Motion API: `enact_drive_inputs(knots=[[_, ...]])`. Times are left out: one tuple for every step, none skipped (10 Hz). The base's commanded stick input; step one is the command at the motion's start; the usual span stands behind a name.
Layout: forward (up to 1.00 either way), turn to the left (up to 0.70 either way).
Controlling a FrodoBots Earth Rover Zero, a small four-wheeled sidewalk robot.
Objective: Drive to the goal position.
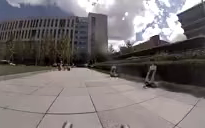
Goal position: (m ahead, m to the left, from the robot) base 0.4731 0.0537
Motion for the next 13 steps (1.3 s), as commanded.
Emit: enact_drive_inputs(knots=[[0.05,0.00],[0.05,0.00],[0.04,0.00],[0.05,0.00],[0.05,0.00],[0.05,0.00],[0.05,0.00],[0.05,0.00],[0.05,0.00],[0.05,0.00],[0.05,0.00],[0.05,0.00],[0.05,0.00]])
